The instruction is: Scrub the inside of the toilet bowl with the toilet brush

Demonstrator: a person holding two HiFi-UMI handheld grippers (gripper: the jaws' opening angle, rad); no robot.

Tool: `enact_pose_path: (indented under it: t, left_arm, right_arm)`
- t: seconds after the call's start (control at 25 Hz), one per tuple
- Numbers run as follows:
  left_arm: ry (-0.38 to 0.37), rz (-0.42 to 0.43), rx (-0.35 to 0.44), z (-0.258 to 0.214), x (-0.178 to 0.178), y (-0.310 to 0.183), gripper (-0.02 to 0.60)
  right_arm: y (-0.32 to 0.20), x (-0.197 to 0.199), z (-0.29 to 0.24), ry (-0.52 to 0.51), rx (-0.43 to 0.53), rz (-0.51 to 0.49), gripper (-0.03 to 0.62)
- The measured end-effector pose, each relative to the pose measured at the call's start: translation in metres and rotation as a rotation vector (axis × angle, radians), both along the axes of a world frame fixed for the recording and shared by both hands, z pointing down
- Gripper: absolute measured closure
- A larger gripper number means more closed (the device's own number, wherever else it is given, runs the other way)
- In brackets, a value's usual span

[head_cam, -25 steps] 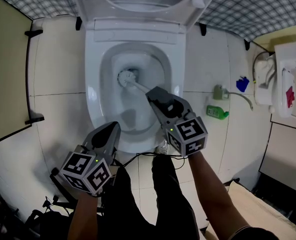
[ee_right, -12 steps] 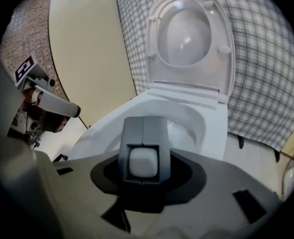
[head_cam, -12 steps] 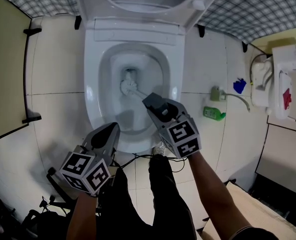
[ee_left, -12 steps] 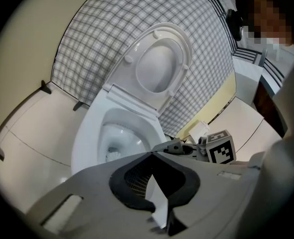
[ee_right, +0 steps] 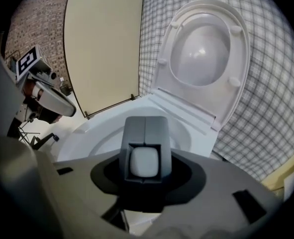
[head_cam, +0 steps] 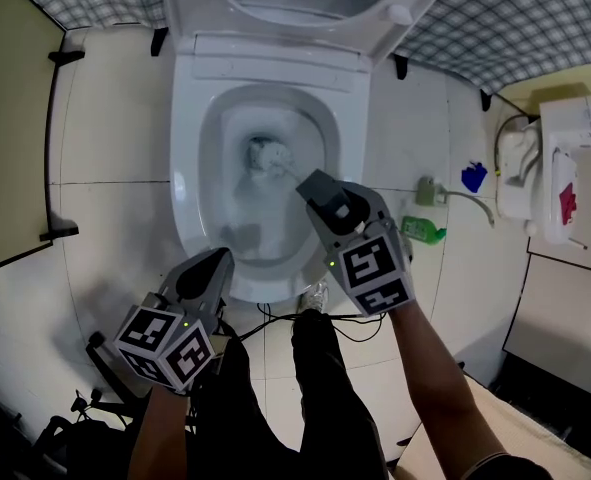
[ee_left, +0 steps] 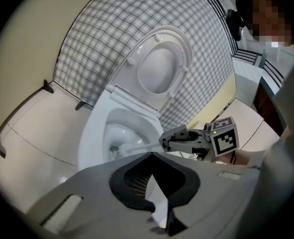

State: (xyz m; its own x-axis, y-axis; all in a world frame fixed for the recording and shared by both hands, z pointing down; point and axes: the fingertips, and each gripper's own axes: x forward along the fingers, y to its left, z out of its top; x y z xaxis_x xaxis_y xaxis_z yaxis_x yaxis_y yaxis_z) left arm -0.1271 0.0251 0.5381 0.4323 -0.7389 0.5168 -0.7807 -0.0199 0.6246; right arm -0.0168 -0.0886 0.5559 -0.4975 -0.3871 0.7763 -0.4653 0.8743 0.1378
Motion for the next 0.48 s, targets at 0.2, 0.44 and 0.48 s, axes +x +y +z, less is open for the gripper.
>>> enact_pose_path:
  t: [0.2, 0.44, 0.48]
  left_arm:
    - [-0.001, -0.015, -0.004, 0.001, -0.007, 0.009, 0.574]
    - [0.006, -0.031, 0.002, 0.000, -0.012, 0.013, 0.574]
    - [0.009, -0.033, 0.004, -0.001, -0.012, 0.014, 0.574]
  right_arm:
    - [-0.011, 0.004, 0.019, 0.126, 0.015, -0.009, 0.402]
    - [0.028, 0.027, 0.028, 0.202, -0.074, -0.042, 0.402]
    - [0.036, 0.030, 0.029, 0.209, -0.093, -0.051, 0.402]
